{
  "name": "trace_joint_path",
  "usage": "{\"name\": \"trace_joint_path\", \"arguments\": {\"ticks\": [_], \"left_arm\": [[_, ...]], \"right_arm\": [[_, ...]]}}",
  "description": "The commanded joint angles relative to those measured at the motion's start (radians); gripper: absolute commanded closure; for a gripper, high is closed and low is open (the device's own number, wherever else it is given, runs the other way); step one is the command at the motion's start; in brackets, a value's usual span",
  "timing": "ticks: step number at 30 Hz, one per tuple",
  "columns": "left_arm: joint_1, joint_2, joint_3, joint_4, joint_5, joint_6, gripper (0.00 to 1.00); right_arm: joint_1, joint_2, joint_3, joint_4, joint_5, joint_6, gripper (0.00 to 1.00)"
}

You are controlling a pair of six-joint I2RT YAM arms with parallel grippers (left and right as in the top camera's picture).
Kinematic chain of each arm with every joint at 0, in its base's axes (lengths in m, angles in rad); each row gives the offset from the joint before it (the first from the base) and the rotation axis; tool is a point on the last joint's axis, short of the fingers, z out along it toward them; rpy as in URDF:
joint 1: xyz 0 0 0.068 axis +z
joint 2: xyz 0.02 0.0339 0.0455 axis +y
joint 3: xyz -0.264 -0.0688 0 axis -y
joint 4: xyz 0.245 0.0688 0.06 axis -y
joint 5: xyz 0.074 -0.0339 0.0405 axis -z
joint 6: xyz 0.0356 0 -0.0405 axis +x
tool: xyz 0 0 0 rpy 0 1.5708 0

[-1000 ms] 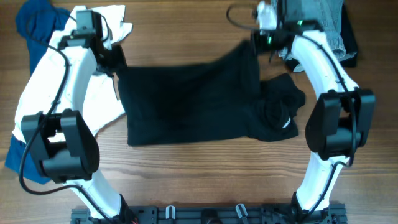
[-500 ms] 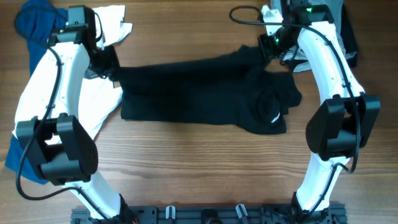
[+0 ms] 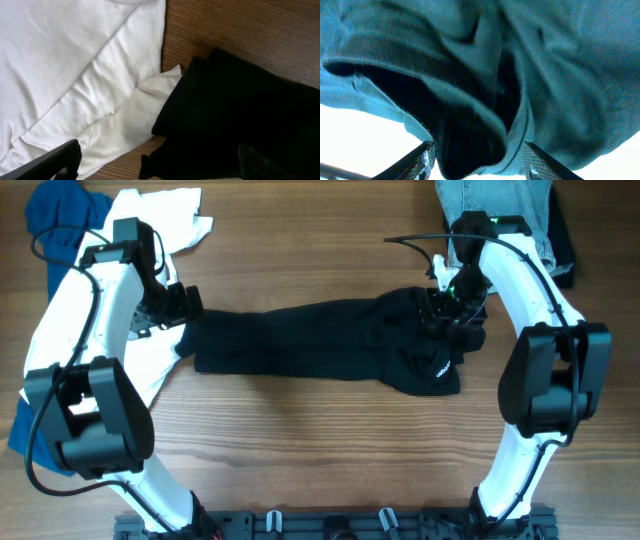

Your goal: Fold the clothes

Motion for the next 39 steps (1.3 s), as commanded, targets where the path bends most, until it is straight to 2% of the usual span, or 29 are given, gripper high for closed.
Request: {"name": "trace_joint_path", "arguments": {"ticks": [1, 3, 5, 14, 19, 23, 25, 27, 28, 30, 31, 32, 34, 35, 37, 38, 39], "left_arm": [[0.027, -0.017, -0.007, -0.003, 0.062, 0.005, 0.0], [0.052, -0.015, -0.009, 0.028, 0.192, 0.073, 0.0], [0.056, -0.005, -0.014, 0.072, 0.289, 0.108, 0.0], [-0.031, 0.143, -0.016, 0.042, 0.309, 0.108, 0.09], [-0.069, 0.152, -0.113, 0.066, 0.306, 0.108, 0.23], [-0.1, 0.152, -0.217, 0.111, 0.307, 0.107, 0.3], [-0.125, 0.152, -0.242, 0.148, 0.306, 0.108, 0.25], [-0.145, 0.152, -0.261, 0.205, 0.306, 0.107, 0.09], [-0.158, 0.153, -0.281, 0.283, 0.306, 0.107, 0.01], [-0.162, 0.154, -0.32, 0.372, 0.305, 0.106, 0.0], [-0.162, 0.157, -0.335, 0.391, 0.301, 0.104, 0.04], [-0.159, 0.159, -0.351, 0.399, 0.283, 0.103, 0.18], [-0.158, 0.163, -0.375, 0.391, 0.242, 0.103, 0.8], [-0.153, 0.162, -0.374, 0.378, 0.237, 0.103, 0.96], [-0.137, 0.141, -0.342, 0.327, 0.238, 0.101, 0.96], [-0.121, 0.1, -0.261, 0.216, 0.237, 0.1, 0.96], [-0.111, 0.061, -0.198, 0.135, 0.237, 0.1, 0.96]], "right_arm": [[-0.01, -0.076, 0.087, 0.024, 0.01, -0.003, 0.35], [-0.005, -0.14, 0.135, 0.074, -0.067, -0.06, 0.29], [0.008, -0.188, 0.135, 0.142, -0.145, -0.074, 0.27], [0.045, -0.196, 0.134, 0.185, -0.148, -0.072, 0.27], [0.045, -0.196, 0.134, 0.2, -0.147, -0.073, 0.26], [0.045, -0.196, 0.134, 0.209, -0.148, -0.072, 0.25], [0.045, -0.196, 0.134, 0.212, -0.148, -0.072, 0.25], [0.045, -0.196, 0.134, 0.214, -0.148, -0.072, 0.25], [0.045, -0.196, 0.134, 0.214, -0.148, -0.072, 0.25], [0.045, -0.196, 0.134, 0.214, -0.148, -0.072, 0.25], [0.045, -0.196, 0.134, 0.214, -0.147, -0.073, 0.25], [0.045, -0.196, 0.134, 0.214, -0.147, -0.072, 0.25], [0.045, -0.196, 0.134, 0.214, -0.148, -0.069, 0.25], [0.045, -0.196, 0.133, 0.214, -0.147, -0.043, 0.25], [0.045, -0.195, 0.115, 0.219, -0.147, -0.016, 0.29], [0.045, -0.188, 0.079, 0.226, -0.147, 0.014, 0.36], [0.045, -0.181, 0.047, 0.235, -0.148, 0.04, 0.48]]}}
